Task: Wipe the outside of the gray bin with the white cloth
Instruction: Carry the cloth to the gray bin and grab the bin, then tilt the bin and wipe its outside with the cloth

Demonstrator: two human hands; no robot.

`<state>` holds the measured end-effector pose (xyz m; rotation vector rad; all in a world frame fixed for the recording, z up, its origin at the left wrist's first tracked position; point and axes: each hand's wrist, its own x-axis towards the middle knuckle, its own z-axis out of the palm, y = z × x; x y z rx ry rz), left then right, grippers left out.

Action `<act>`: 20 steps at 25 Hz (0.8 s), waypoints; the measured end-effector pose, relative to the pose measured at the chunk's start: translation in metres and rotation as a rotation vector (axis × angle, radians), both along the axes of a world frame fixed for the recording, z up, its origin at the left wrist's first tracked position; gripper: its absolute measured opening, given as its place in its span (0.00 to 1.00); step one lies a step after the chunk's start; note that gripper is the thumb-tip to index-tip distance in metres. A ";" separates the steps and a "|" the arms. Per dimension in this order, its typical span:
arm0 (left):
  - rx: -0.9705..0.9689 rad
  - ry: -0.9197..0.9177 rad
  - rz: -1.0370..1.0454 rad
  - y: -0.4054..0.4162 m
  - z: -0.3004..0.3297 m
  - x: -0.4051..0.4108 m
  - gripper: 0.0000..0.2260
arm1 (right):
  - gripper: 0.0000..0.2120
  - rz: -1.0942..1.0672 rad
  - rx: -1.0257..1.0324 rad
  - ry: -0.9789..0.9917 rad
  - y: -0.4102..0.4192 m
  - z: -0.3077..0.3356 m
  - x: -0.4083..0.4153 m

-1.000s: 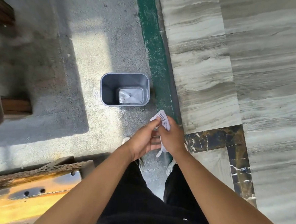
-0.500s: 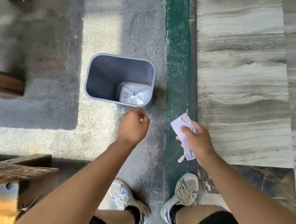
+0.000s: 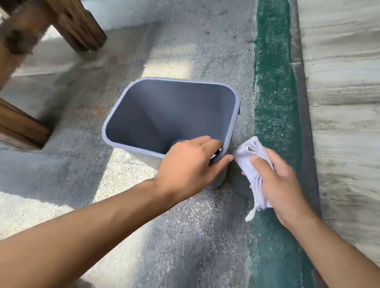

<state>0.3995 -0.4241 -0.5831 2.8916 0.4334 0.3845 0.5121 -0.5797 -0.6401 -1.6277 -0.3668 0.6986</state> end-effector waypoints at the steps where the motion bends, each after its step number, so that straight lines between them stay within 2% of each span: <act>1: -0.004 0.007 0.010 0.003 0.003 0.001 0.19 | 0.09 0.021 0.035 -0.029 0.004 -0.001 0.003; 5: -0.046 -0.029 0.077 0.024 0.032 -0.002 0.20 | 0.09 -0.001 0.160 -0.141 0.022 0.002 0.017; 7: -0.076 -0.035 0.095 0.037 0.052 -0.008 0.19 | 0.10 -0.002 0.171 -0.263 0.029 0.012 0.019; 10: -0.136 0.079 0.072 0.067 0.082 -0.018 0.14 | 0.15 0.013 0.155 -0.441 0.035 0.032 0.016; 12: -0.191 0.092 0.078 0.082 0.098 -0.026 0.12 | 0.18 0.054 0.156 -0.564 0.039 0.048 0.011; 17: -0.536 -0.011 0.142 0.097 0.111 -0.038 0.11 | 0.17 0.024 0.199 -0.863 0.065 0.077 -0.001; 20: -0.748 -0.065 0.162 0.106 0.108 -0.044 0.09 | 0.17 -0.009 0.184 -0.971 0.083 0.083 -0.021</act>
